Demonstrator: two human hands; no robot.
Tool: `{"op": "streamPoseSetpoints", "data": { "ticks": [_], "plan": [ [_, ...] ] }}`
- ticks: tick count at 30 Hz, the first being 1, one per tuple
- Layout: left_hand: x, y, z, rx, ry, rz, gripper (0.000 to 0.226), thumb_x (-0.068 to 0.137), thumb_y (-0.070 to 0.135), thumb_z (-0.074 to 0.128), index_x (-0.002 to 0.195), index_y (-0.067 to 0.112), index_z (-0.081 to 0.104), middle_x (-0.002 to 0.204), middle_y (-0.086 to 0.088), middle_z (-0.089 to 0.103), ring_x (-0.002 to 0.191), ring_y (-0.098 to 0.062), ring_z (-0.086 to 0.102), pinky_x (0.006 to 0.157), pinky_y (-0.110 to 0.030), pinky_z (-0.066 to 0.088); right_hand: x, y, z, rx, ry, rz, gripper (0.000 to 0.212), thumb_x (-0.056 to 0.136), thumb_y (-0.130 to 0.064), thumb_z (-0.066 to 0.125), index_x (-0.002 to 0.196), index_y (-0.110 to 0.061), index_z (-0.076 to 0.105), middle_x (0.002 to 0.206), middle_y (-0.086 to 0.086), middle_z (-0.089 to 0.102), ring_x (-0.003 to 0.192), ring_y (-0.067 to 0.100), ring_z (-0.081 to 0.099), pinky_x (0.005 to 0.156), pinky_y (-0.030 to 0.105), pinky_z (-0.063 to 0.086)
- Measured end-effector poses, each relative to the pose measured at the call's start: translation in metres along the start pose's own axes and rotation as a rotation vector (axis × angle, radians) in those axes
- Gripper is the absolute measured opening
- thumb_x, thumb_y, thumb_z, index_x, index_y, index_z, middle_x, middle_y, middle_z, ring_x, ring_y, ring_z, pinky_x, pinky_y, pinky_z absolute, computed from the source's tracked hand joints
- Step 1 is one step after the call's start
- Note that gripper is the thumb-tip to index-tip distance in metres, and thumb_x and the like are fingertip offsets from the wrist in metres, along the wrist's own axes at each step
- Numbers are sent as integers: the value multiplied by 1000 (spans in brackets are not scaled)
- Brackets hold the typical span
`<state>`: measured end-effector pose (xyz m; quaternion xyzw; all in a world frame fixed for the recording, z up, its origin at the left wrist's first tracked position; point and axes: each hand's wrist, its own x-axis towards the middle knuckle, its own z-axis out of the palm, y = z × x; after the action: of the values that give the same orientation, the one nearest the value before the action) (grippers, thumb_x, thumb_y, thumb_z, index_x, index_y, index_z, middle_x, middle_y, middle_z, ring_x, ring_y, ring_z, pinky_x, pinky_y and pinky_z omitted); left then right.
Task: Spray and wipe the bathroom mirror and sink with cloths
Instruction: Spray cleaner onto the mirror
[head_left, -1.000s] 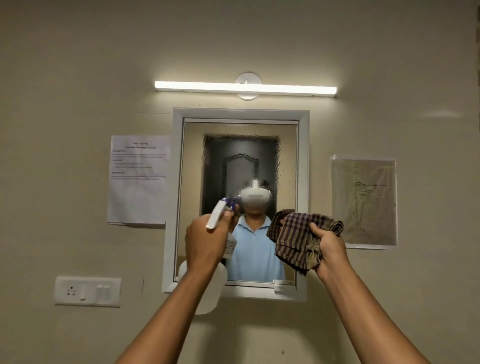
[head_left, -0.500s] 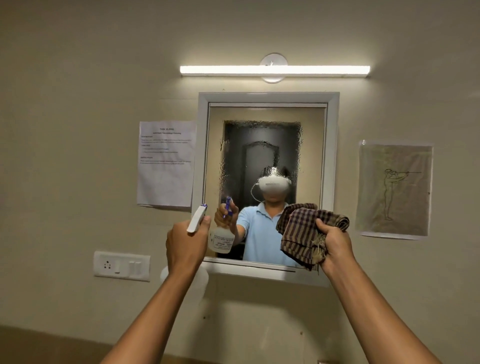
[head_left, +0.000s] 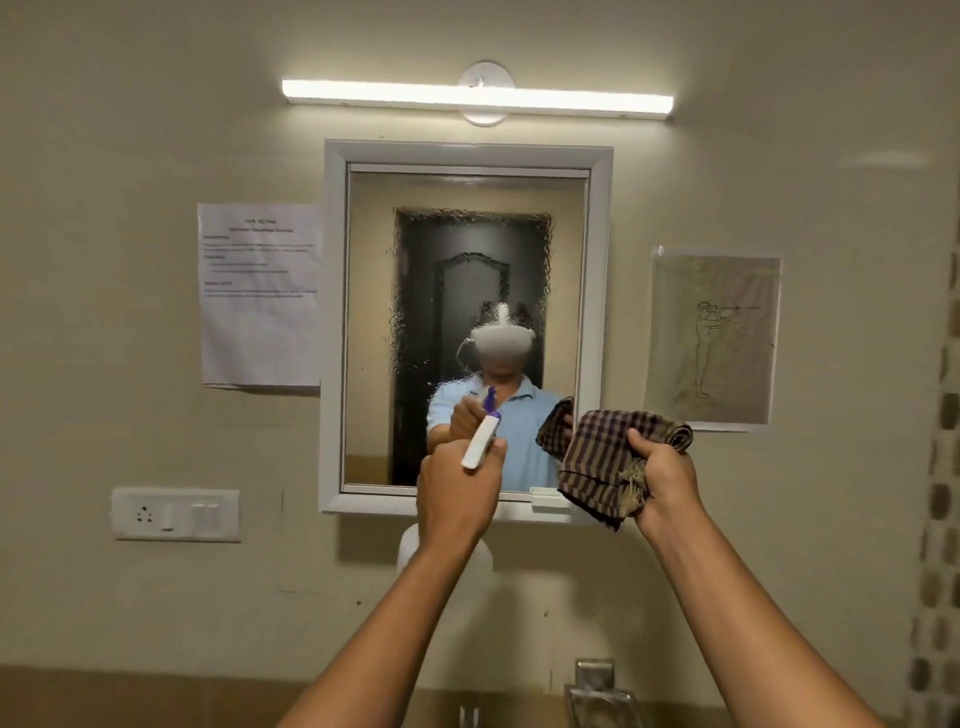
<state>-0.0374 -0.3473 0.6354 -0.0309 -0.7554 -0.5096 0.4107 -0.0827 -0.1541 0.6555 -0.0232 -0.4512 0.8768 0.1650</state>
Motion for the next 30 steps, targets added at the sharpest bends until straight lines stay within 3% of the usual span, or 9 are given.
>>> {"op": "streamPoseSetpoints", "data": {
  "ticks": [2, 6, 11, 18, 23, 30],
  "plan": [
    [-8, 3, 13, 5, -31, 0, 31, 89, 42, 59, 81, 15, 73, 66, 0, 66, 61, -16, 59, 54, -27, 42, 1, -1, -8, -2, 13, 1, 24, 94, -4, 57, 116, 0, 64, 107, 19, 70, 87, 31, 70, 77, 47, 57],
    [-25, -1, 28, 47, -68, 15, 28, 90, 41, 59, 78, 17, 69, 70, -4, 64, 62, -15, 55, 51, -23, 32, 3, -2, -21, -11, 31, -2, 26, 93, -4, 58, 118, -2, 64, 107, 18, 71, 88, 31, 70, 74, 45, 57],
    [-41, -21, 23, 36, -109, -31, 25, 91, 41, 58, 79, 22, 68, 69, 0, 65, 65, -16, 61, 58, -32, 51, 5, 8, -24, -17, 35, 14, 26, 92, -4, 59, 118, -3, 64, 107, 16, 71, 91, 32, 70, 75, 45, 57],
    [-37, -52, -31, 66, 33, -154, 45, 90, 34, 62, 50, 21, 46, 47, 7, 44, 47, -14, 40, 48, -28, 30, 5, 35, -12, -52, 21, 54, 25, 91, -5, 60, 116, -2, 65, 105, 17, 71, 90, 33, 70, 81, 51, 57],
    [-23, -78, -75, 78, 172, -203, 37, 91, 40, 60, 63, 16, 60, 57, -6, 58, 56, -30, 59, 54, -43, 52, 1, 52, 2, -68, -12, 75, 23, 92, -6, 60, 113, -2, 66, 104, 16, 72, 90, 33, 70, 84, 53, 56],
    [-24, -103, -105, 105, 234, -278, 43, 91, 39, 60, 57, 13, 55, 51, -5, 50, 48, -23, 49, 50, -48, 53, -6, 61, 13, -72, -40, 87, 23, 93, -5, 58, 115, -3, 65, 107, 16, 71, 95, 34, 69, 84, 51, 56]
  ]
}}
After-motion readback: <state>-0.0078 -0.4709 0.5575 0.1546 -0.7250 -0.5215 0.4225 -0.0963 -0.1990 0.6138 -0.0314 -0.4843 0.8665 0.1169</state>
